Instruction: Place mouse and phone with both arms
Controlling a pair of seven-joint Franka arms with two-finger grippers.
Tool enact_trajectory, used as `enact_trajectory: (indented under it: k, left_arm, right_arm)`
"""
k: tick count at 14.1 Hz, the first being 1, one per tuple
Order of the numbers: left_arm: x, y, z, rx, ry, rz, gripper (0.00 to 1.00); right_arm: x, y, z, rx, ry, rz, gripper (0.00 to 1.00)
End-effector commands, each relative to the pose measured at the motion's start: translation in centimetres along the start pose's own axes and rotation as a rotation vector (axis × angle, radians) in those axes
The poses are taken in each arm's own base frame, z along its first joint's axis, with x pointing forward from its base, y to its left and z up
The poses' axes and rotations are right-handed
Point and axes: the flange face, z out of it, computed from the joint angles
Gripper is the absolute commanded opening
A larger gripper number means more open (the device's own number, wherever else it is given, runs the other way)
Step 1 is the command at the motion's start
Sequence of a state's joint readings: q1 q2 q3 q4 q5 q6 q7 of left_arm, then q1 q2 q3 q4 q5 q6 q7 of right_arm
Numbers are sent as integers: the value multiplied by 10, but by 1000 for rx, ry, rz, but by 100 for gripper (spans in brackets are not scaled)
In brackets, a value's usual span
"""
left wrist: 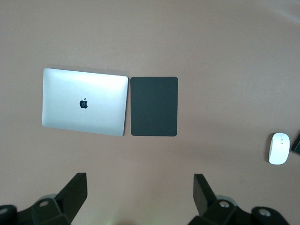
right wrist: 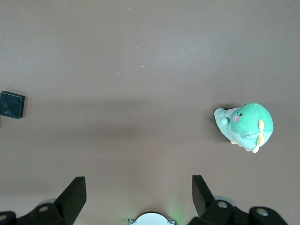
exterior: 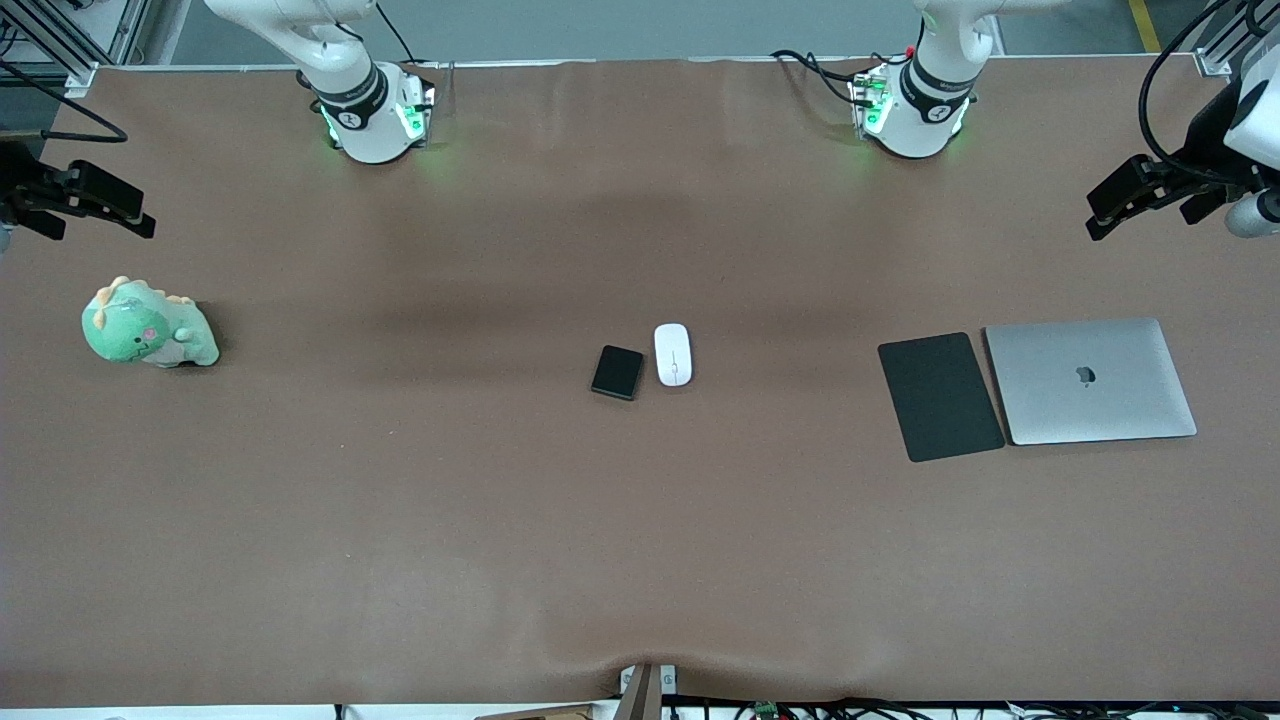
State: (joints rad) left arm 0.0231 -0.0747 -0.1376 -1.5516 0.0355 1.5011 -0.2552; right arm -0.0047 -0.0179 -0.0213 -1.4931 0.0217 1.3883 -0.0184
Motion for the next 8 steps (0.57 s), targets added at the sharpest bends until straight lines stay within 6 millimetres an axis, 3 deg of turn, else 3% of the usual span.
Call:
enact_trajectory:
  k: [1,8]
  left_arm:
    - [2,-3,-5,-4,-9,1,100]
    - [2,-5,-4,-3,-15,-4,100]
  right_arm:
    - [-3,1,0,8,6,8,100]
    - [-2,1,0,7,9,8,100]
